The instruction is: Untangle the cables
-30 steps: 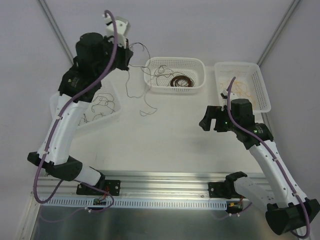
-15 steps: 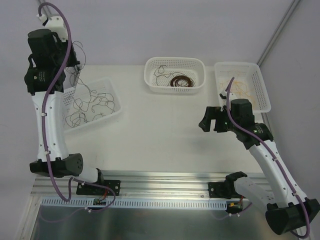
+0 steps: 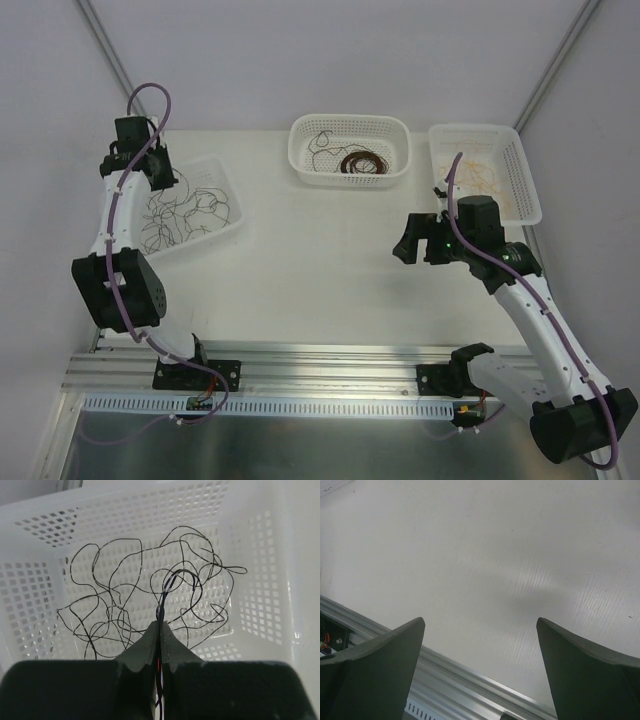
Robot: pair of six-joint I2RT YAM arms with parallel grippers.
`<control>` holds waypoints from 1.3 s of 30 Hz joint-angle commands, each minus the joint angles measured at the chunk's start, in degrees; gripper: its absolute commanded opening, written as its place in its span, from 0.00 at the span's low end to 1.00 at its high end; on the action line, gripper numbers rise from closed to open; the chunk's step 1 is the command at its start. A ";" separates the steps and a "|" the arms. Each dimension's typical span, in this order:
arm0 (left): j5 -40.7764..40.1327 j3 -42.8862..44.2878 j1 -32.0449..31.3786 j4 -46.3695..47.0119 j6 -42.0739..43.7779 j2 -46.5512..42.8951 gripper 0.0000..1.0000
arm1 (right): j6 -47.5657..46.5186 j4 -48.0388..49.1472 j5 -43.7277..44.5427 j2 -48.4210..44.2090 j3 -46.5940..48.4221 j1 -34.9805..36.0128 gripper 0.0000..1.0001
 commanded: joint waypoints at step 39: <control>9.81 -18.24 2.27 -6.05 -20.82 -42.57 0.99 | -0.65 -17.38 11.92 -6.92 15.43 -0.18 0.99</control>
